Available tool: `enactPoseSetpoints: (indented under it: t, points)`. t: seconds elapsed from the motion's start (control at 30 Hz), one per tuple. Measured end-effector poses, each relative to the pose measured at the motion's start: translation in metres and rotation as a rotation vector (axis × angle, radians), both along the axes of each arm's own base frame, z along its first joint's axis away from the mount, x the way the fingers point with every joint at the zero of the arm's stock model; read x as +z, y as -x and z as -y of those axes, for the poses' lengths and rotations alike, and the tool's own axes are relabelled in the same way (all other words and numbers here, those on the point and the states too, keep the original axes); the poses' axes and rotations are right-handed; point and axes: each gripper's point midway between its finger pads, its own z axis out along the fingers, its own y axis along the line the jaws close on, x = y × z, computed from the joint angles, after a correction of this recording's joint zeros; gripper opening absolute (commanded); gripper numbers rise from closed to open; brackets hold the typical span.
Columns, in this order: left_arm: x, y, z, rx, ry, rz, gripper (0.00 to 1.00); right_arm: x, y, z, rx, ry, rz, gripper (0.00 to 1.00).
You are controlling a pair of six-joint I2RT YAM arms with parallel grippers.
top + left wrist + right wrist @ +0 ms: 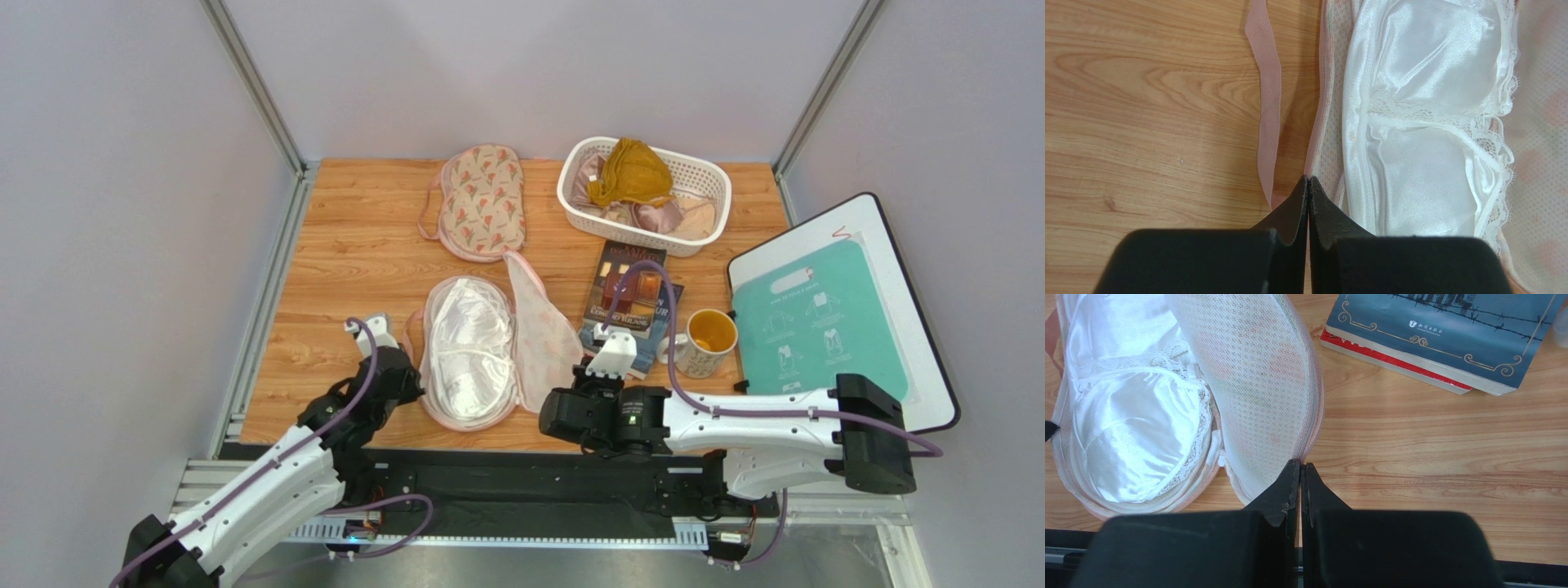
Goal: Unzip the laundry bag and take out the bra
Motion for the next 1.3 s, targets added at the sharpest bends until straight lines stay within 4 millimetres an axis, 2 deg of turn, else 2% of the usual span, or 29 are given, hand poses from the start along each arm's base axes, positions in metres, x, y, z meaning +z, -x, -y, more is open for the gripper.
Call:
enactPoseSetpoints:
  t: [0.23,0.3,0.33,0.37,0.4,0.47,0.6,0.73,0.87,1.0,1.13,1.23,1.27,1.3]
  points:
    - [-0.006,0.003,-0.011,0.04,-0.029,-0.029,0.0,-0.015,0.007,0.006,-0.004,0.01,-0.025,0.0]
    - [-0.003,0.004,-0.015,0.052,-0.028,-0.02,0.0,-0.02,0.01,0.007,-0.004,0.017,-0.037,0.15]
    - [-0.002,0.004,-0.016,0.058,-0.028,-0.017,0.0,-0.021,0.01,0.007,-0.004,0.018,-0.042,0.31]
    - [0.001,0.004,-0.018,0.065,-0.027,-0.011,0.0,-0.023,0.011,0.007,-0.003,0.022,-0.048,0.63]
    - [0.005,0.003,-0.019,0.073,-0.026,-0.002,0.0,-0.025,0.012,0.007,-0.002,0.024,-0.054,0.74]
    - [0.01,0.001,-0.022,0.086,-0.024,0.011,0.0,-0.026,0.013,0.007,0.004,0.03,-0.059,0.82]
    - [0.009,0.002,-0.029,0.115,-0.042,0.0,0.0,-0.025,0.014,0.008,0.025,0.052,-0.062,0.85]
    - [0.006,0.007,-0.045,0.165,-0.073,-0.019,0.0,-0.013,0.014,0.005,0.051,0.038,-0.054,0.85]
    - [0.017,0.007,-0.058,0.22,-0.085,0.001,0.0,-0.001,0.014,0.005,0.067,0.015,-0.041,0.85]
    - [0.027,0.004,-0.063,0.24,-0.082,0.022,0.0,0.001,0.014,0.005,0.074,0.017,-0.038,0.85]
    - [0.023,0.007,-0.067,0.243,-0.101,0.003,0.01,0.0,0.014,0.006,0.08,0.025,-0.037,0.85]
    - [0.023,0.007,-0.066,0.226,-0.106,0.001,0.39,0.0,0.014,0.006,0.086,0.032,-0.036,0.85]
    - [0.023,0.007,-0.064,0.22,-0.101,-0.001,0.69,0.001,0.014,0.006,0.091,0.038,-0.035,0.86]
    - [0.022,0.007,-0.064,0.208,-0.105,-0.003,0.8,0.001,0.014,0.006,0.096,0.043,-0.033,0.86]
